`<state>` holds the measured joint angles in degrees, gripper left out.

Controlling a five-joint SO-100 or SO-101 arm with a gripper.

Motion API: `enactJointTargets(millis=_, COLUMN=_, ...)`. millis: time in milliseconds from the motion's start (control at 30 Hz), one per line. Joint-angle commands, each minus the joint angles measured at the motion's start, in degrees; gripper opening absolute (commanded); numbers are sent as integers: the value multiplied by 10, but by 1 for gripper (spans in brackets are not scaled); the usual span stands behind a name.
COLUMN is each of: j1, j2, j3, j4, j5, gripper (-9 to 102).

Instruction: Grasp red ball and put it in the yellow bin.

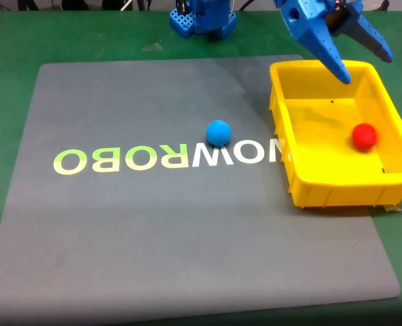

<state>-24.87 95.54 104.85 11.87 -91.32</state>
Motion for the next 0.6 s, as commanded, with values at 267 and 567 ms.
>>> enactJointTargets(millis=267, j1=93, j2=271, j3=228, j4=45, j5=-37, gripper=28)
enactJointTargets(millis=567, j1=222, j2=682, j3=568, j4=252, j5=-74, gripper=0)
